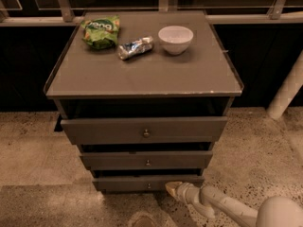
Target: Close bottom drawer
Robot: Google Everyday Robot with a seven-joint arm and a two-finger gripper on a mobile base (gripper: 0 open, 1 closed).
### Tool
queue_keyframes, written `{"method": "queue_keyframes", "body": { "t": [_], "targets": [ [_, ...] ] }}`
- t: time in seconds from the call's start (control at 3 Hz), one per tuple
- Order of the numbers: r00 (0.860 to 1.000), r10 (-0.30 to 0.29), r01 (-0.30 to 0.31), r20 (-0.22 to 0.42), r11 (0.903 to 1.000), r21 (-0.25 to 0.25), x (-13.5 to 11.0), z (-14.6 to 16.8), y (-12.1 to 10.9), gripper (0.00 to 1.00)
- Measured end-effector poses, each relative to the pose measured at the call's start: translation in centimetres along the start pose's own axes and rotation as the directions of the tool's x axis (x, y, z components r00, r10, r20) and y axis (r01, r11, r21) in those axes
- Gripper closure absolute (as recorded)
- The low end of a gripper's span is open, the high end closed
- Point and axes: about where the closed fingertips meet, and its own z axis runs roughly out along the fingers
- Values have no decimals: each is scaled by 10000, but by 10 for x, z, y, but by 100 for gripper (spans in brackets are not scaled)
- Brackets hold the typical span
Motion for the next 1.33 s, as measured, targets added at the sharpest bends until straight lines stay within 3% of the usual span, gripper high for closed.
{"method": "queue_keyframes", "body": {
  "t": [0.33,0.67,1.33],
  "targets": [
    [10000,0,0,1,10000,1,0,0,0,100],
    [9996,-164,151,251,9987,479,-15,0,-17,100],
    [9998,45,-49,192,9998,209,-4,-10,-12,58]
  ]
}}
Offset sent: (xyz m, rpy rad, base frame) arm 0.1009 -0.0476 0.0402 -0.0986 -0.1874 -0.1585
